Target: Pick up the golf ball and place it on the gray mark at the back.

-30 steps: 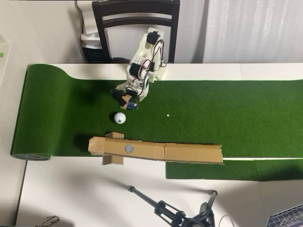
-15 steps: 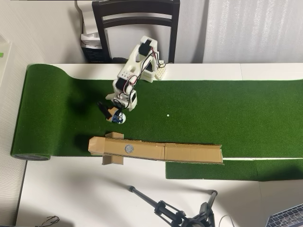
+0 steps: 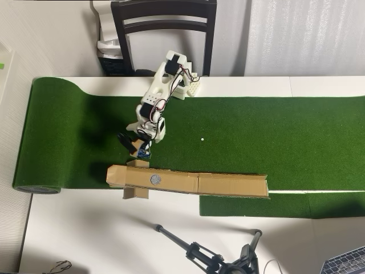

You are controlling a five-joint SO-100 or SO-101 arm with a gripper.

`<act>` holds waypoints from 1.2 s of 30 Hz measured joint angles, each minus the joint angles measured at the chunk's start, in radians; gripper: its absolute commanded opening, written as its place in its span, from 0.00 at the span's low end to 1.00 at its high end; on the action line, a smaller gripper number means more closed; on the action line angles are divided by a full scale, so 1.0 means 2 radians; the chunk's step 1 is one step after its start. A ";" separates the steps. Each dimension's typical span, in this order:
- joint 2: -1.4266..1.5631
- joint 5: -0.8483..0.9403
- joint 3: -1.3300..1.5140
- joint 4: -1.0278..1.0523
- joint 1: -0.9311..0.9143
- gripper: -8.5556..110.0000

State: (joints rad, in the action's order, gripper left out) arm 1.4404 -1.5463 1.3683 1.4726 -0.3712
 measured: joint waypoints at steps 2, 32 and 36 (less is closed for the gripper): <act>0.000 0.000 -0.007 0.000 0.008 0.59; -0.069 0.005 -0.010 -0.016 -0.002 0.59; -0.083 0.012 -0.010 -0.038 -0.008 0.59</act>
State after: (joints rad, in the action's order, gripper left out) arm 1.2747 -1.5232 1.3484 1.3975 -0.3881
